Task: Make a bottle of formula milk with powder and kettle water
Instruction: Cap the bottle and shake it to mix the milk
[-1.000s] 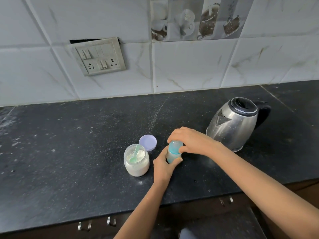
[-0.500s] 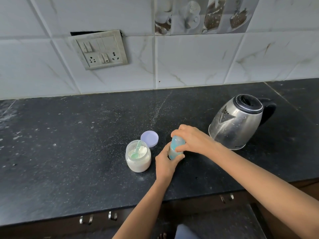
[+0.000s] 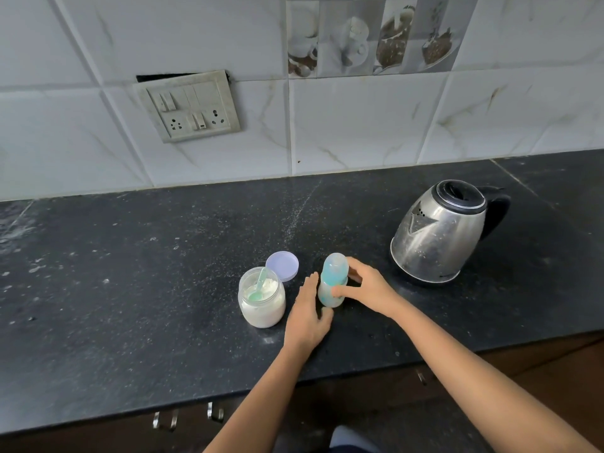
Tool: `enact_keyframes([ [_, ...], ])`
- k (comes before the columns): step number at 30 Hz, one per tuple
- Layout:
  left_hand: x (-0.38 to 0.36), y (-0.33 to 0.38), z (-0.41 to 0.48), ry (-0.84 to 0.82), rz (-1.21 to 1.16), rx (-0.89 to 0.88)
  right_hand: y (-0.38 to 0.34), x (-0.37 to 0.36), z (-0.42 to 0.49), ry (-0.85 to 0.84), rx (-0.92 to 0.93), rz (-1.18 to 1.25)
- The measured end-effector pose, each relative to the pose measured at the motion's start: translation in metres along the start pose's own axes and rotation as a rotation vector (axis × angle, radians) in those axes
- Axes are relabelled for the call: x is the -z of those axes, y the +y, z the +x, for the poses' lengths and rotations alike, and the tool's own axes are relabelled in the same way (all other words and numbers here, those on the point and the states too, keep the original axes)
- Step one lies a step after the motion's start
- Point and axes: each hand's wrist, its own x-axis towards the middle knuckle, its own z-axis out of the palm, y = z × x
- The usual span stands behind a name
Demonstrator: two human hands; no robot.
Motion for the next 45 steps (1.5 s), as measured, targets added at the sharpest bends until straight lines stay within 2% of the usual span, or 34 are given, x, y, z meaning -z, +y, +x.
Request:
enact_keyframes([
  [3, -0.001, -0.005, -0.006, 0.046, 0.113, -0.031, 0.004, 0.0, 0.004, 0.073, -0.012, 0.143],
  [6, -0.004, -0.009, -0.004, 0.066, 0.179, -0.048, 0.001, 0.0, 0.006, 0.291, -0.101, 0.459],
  [8, -0.006, -0.014, 0.0, 0.054, 0.227, -0.069, -0.003, 0.005, 0.007, 0.352, -0.175, 0.674],
  [11, -0.006, -0.014, 0.007, 0.054, 0.328, -0.1, -0.015, 0.018, 0.011, 0.273, -0.269, 0.894],
  [15, -0.009, -0.021, 0.015, 0.037, 0.452, -0.156, -0.025, 0.028, 0.022, 0.188, -0.264, 1.058],
  [27, -0.014, -0.03, 0.017, 0.041, 0.497, -0.121, -0.032, 0.042, 0.035, 0.025, -0.212, 1.332],
  [31, -0.013, -0.025, 0.016, 0.036, 0.495, -0.103, -0.048, 0.04, 0.045, 0.092, -0.297, 1.631],
  [33, -0.012, -0.023, 0.016, 0.034, 0.495, -0.101, -0.046, 0.041, 0.052, 0.044, -0.281, 1.611],
  [37, -0.011, -0.021, 0.016, 0.04, 0.485, -0.097, -0.038, 0.046, 0.055, -0.182, -0.199, 1.412],
  [40, -0.012, -0.02, 0.017, 0.049, 0.489, -0.094, -0.033, 0.047, 0.063, -0.097, -0.238, 1.556],
  [42, -0.011, -0.019, 0.016, 0.059, 0.488, -0.086, -0.029, 0.048, 0.065, -0.166, -0.221, 1.617],
  [45, -0.012, -0.018, 0.016, 0.065, 0.483, -0.076, -0.025, 0.049, 0.06, -0.244, -0.124, 1.455],
])
